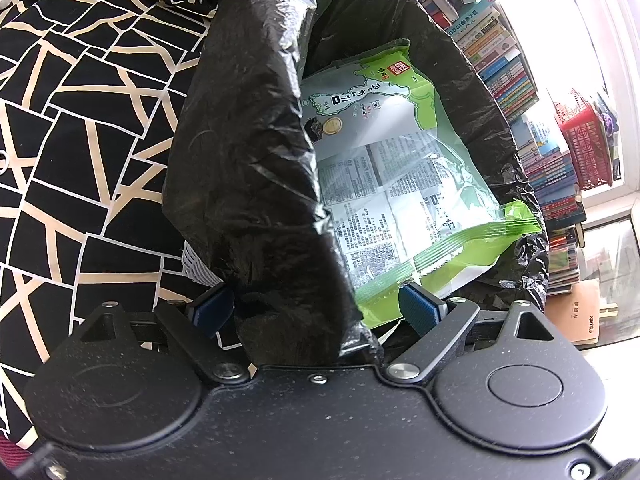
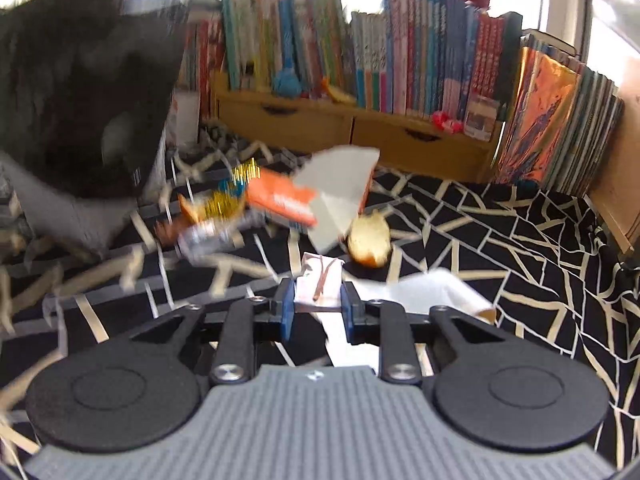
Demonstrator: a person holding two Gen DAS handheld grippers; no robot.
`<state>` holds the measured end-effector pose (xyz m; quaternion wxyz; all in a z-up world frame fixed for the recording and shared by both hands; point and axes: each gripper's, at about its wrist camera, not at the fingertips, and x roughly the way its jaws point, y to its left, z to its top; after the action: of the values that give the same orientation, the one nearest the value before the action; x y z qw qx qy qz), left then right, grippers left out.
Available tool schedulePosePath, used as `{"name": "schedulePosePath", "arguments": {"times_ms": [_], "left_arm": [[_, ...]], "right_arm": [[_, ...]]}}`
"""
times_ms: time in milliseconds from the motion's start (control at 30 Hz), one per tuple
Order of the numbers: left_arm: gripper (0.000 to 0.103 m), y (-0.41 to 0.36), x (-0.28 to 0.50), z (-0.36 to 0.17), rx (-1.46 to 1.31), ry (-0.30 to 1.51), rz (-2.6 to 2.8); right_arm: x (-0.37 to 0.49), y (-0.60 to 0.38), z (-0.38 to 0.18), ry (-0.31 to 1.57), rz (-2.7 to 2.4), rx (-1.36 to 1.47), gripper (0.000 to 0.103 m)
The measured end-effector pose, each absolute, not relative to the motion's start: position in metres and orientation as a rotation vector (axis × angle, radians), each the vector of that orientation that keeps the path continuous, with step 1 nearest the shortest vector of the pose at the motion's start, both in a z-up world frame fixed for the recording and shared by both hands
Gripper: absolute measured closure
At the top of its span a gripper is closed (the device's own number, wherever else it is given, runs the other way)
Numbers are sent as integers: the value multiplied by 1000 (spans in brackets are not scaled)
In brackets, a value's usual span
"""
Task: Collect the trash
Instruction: 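Carry the paper piece over the bin and open the right gripper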
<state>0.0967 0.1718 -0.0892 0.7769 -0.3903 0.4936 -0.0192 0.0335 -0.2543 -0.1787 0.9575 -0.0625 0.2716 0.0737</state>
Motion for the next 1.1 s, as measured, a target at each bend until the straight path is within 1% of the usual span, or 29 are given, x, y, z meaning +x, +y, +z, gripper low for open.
{"name": "schedulePosePath", "arguments": {"times_ms": [167, 333, 533, 767, 1000, 1033, 1067, 1100], "left_arm": [[14, 172, 96, -89, -853, 1062, -33], [14, 172, 95, -89, -851, 1063, -38], [14, 172, 95, -89, -850, 1063, -39], [14, 173, 95, -90, -851, 1061, -44], [13, 173, 96, -91, -849, 1064, -52], [13, 173, 96, -91, -849, 1064, -52], [13, 173, 96, -91, -850, 1064, -52], [13, 173, 97, -91, -850, 1064, -52]], "right_arm": [[38, -256, -127, 461, 243, 32, 73], [44, -229, -66, 371, 425, 144, 73], [49, -167, -15, 308, 617, 147, 73], [64, -96, 2, 308, 678, 54, 72], [88, -73, -15, 372, 667, 53, 69], [89, -71, -17, 378, 665, 49, 60], [90, -71, -19, 382, 666, 45, 53], [89, -72, -21, 382, 668, 40, 50]]}}
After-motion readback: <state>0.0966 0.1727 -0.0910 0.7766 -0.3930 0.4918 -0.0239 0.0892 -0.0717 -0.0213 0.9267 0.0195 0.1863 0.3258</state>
